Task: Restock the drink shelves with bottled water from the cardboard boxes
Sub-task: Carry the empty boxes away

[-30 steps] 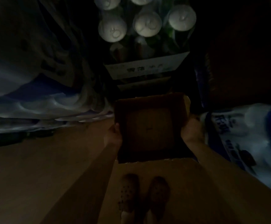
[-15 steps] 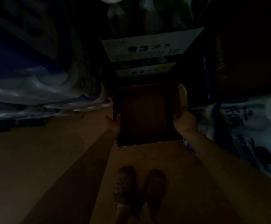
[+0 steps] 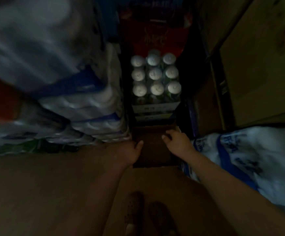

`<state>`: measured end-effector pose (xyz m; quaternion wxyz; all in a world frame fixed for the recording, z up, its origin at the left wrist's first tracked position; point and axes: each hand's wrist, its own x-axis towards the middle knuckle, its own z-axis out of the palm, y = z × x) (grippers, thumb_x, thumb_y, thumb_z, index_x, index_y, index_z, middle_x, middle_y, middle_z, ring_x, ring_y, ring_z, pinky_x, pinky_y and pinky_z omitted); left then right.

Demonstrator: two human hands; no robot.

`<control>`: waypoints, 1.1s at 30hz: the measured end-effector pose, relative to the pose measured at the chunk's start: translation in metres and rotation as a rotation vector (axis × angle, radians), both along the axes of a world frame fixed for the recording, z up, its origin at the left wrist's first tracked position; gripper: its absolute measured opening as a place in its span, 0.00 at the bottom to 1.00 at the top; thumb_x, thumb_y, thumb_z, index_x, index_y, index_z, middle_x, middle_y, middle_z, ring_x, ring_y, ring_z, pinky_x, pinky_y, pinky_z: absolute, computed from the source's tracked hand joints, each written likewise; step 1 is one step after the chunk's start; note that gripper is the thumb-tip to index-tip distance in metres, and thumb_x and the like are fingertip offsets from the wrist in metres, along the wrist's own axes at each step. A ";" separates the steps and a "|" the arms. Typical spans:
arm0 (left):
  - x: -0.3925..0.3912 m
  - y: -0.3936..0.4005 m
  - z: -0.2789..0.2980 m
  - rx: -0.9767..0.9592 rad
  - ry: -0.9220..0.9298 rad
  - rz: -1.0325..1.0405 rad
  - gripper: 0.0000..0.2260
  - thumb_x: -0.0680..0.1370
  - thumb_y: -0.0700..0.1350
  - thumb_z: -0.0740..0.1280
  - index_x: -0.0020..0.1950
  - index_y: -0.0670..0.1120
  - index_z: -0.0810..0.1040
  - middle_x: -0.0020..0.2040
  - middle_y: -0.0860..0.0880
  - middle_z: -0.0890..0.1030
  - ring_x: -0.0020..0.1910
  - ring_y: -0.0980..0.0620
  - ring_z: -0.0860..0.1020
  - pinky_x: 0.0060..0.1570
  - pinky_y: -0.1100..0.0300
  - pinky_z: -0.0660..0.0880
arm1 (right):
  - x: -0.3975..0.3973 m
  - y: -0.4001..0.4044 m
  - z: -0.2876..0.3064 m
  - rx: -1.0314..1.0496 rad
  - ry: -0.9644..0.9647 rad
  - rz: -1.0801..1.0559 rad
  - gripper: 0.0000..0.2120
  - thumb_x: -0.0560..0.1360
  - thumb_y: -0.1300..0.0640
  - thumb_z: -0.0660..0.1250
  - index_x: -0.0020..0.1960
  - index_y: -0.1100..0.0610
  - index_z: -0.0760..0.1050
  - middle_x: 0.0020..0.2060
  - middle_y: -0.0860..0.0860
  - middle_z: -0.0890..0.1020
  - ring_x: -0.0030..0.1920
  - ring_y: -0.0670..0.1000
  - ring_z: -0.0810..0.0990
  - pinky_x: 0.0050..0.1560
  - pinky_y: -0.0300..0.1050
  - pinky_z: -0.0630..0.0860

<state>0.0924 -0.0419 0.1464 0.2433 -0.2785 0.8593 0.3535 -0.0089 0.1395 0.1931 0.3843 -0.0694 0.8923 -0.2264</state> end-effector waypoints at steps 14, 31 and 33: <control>0.039 -0.008 0.353 -0.242 0.225 -0.044 0.23 0.82 0.58 0.51 0.47 0.42 0.77 0.51 0.38 0.80 0.53 0.41 0.77 0.50 0.51 0.72 | 0.017 -0.052 0.321 -0.148 0.349 0.338 0.17 0.79 0.42 0.58 0.52 0.54 0.78 0.53 0.55 0.81 0.56 0.57 0.78 0.48 0.46 0.71; 0.361 -0.162 0.503 -0.559 0.160 0.626 0.22 0.82 0.58 0.52 0.59 0.45 0.78 0.55 0.45 0.80 0.54 0.44 0.77 0.53 0.51 0.74 | 0.253 -0.306 0.450 -0.450 0.441 1.164 0.13 0.80 0.47 0.58 0.40 0.51 0.72 0.37 0.49 0.77 0.38 0.51 0.77 0.40 0.44 0.72; 0.409 -0.185 0.506 -0.625 0.122 0.725 0.22 0.81 0.60 0.52 0.60 0.47 0.77 0.58 0.46 0.79 0.55 0.45 0.77 0.53 0.51 0.74 | 0.298 -0.342 0.458 -0.450 0.468 1.262 0.13 0.81 0.47 0.57 0.43 0.52 0.74 0.40 0.50 0.79 0.40 0.51 0.77 0.42 0.44 0.71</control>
